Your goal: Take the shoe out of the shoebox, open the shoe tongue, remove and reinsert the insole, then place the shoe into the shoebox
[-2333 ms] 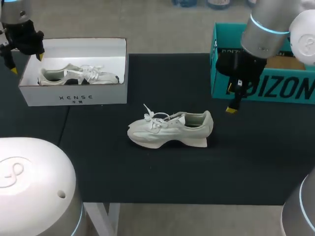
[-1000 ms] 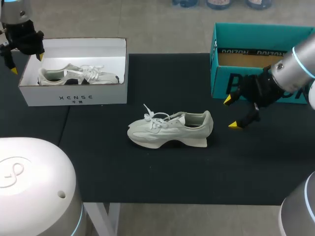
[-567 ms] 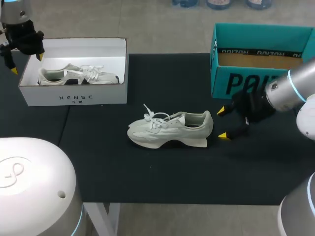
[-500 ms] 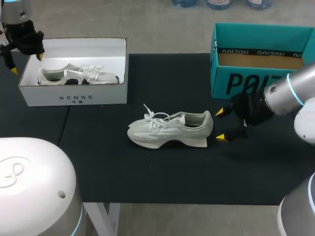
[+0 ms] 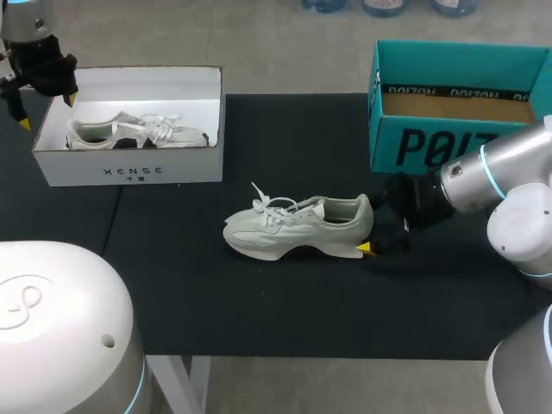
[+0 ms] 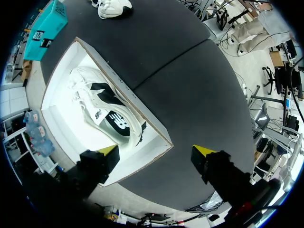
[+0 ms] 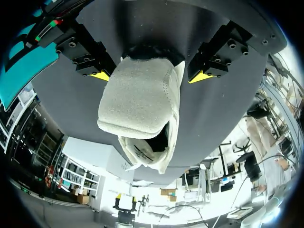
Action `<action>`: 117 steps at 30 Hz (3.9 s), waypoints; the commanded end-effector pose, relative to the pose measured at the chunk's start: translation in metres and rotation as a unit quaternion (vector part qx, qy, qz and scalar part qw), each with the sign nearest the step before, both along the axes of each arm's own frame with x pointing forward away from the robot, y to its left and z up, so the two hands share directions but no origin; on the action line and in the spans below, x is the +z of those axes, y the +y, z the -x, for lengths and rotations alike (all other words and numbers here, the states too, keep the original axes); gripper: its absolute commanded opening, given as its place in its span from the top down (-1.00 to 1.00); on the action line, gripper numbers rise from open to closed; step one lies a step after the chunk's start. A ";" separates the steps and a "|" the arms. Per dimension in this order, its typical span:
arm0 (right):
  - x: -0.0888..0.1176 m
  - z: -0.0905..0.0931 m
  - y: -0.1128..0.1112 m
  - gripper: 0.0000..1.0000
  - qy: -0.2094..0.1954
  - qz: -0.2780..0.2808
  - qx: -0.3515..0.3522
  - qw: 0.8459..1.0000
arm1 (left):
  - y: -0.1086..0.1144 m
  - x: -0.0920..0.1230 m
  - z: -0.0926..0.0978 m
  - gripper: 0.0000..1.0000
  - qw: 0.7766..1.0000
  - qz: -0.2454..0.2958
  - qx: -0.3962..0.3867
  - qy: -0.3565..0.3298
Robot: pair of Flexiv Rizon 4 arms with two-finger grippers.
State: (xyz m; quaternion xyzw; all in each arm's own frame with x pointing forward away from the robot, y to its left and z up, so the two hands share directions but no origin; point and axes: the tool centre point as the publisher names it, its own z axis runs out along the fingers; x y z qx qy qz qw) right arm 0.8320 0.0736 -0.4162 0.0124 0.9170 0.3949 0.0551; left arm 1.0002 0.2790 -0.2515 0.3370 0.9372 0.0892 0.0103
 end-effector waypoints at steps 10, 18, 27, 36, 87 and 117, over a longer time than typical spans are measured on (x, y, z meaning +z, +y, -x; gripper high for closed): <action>-0.017 -0.006 0.023 1.00 0.021 -0.002 0.011 1.000 | 0.001 0.000 0.001 -1.00 1.000 0.000 -0.001 -0.001; -0.017 -0.006 0.023 1.00 0.021 -0.002 0.011 1.000 | 0.001 0.000 0.001 -1.00 1.000 0.000 -0.001 -0.001; -0.017 -0.006 0.023 1.00 0.021 -0.002 0.011 1.000 | 0.001 0.000 0.001 -1.00 1.000 0.000 -0.001 -0.001; -0.017 -0.006 0.023 1.00 0.021 -0.002 0.011 1.000 | 0.001 0.000 0.001 -1.00 1.000 0.000 -0.001 -0.001; -0.017 -0.006 0.023 1.00 0.021 -0.002 0.011 1.000 | -0.189 -0.028 0.035 -1.00 0.571 0.160 0.793 -0.143; -0.017 -0.006 0.023 1.00 0.021 -0.002 0.011 1.000 | -0.328 -0.048 0.068 -1.00 0.500 0.153 0.845 -0.112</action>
